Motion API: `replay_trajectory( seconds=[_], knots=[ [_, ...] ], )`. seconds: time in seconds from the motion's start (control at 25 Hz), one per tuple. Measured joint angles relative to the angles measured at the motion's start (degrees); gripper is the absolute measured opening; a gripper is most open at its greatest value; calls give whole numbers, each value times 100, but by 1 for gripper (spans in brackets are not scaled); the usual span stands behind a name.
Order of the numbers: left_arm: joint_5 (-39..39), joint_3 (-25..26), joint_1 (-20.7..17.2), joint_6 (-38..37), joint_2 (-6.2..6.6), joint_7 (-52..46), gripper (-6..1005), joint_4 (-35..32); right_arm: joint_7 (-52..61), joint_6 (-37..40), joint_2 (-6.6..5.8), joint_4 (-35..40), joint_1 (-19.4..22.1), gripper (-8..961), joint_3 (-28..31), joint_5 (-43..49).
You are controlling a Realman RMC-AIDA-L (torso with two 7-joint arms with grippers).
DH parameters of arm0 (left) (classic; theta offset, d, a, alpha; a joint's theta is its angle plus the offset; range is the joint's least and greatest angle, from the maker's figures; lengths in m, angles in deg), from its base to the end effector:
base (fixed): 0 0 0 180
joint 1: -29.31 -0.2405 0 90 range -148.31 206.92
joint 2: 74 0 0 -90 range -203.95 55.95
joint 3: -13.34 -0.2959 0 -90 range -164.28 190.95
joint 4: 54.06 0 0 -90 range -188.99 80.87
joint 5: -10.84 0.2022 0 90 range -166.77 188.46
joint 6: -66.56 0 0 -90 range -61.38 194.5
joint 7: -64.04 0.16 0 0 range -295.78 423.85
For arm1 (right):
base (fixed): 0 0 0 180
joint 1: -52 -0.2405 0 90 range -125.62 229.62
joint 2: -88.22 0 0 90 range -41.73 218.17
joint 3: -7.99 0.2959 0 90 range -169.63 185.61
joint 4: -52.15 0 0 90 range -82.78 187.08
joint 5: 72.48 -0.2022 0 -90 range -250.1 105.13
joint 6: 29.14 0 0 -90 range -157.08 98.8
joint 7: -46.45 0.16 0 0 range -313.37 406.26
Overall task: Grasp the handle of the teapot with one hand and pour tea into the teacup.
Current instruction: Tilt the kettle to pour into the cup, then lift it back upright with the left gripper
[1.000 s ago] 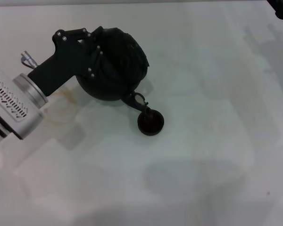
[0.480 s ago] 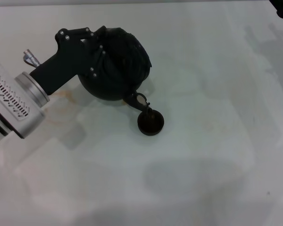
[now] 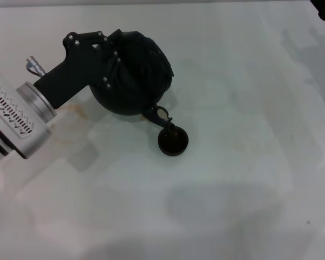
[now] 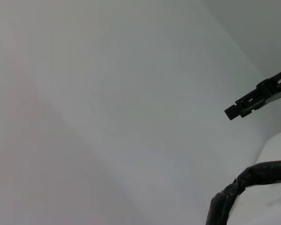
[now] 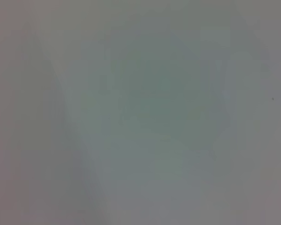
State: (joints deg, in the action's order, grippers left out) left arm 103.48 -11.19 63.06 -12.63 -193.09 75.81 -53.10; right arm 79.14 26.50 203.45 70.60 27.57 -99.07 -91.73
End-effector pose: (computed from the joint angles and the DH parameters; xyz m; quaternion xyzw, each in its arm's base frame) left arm -0.2764 0.3509 -0.0820 -0.8476 0.1557 -0.2306 0.4519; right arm 0.3432 0.3913 -0.0054 -0.6710 0.3398 0.3896 0.5315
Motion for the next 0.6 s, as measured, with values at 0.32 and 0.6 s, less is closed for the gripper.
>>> replay_trajectory(
  seconds=[0.32, 0.6],
  knots=[
    [-1, 0, 0, 0, 0, 133, 103, 0, 0, 2, 0, -28, 0, 858, 1, 0],
    [-1, 1, 0, 0, 0, 136, 103, 1, 0, 7, 0, -44, 0, 858, 2, 0]
  ],
)
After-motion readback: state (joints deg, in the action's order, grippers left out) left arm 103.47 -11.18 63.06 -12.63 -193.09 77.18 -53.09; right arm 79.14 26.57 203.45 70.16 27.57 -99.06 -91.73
